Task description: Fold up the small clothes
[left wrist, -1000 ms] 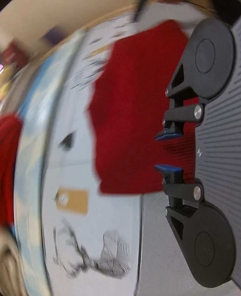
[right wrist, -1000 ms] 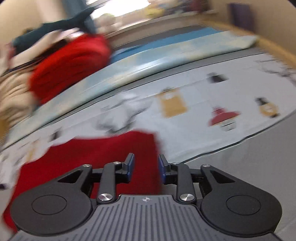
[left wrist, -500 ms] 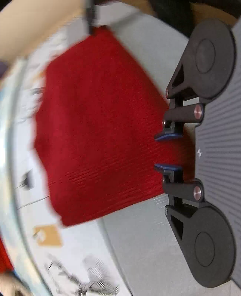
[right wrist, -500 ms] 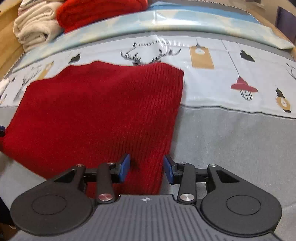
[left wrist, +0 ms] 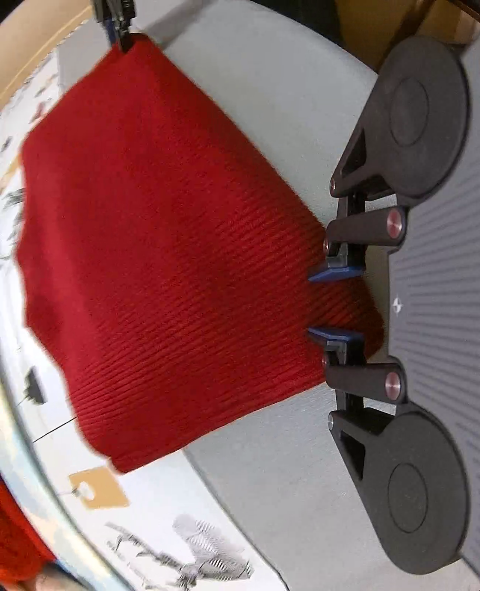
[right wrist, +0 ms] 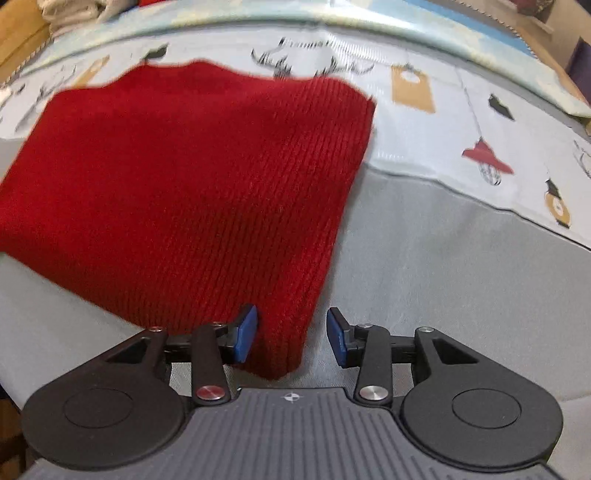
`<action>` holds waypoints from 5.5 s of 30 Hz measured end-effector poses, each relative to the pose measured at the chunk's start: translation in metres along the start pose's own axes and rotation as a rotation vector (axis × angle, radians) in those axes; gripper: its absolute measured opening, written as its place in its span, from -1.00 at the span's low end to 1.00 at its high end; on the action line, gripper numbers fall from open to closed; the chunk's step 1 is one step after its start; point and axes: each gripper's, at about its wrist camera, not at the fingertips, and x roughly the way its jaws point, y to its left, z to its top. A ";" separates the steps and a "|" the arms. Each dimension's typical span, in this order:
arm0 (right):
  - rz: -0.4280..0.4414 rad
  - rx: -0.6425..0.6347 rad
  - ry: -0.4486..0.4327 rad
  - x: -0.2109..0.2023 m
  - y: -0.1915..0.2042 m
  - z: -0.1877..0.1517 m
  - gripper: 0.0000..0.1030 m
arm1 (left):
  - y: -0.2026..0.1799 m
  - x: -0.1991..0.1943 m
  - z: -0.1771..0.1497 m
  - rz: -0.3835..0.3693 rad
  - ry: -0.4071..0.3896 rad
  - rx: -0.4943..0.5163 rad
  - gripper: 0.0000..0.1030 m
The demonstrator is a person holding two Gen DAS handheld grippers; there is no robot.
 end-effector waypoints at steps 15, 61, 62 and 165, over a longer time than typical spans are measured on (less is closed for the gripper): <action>-0.094 -0.117 -0.397 -0.082 0.081 0.021 -0.13 | -0.014 -0.141 -0.004 0.148 -0.416 -0.270 0.52; 0.115 -0.898 -0.334 0.019 0.412 -0.011 0.13 | 0.086 -0.109 -0.046 0.170 -0.266 -0.610 0.33; 0.079 -0.923 -0.322 0.027 0.416 -0.014 0.13 | 0.088 -0.109 -0.048 0.170 -0.265 -0.611 0.33; 0.137 0.370 -0.210 -0.065 0.155 -0.045 -0.68 | -0.026 -0.065 0.089 -0.411 -0.343 -0.514 0.29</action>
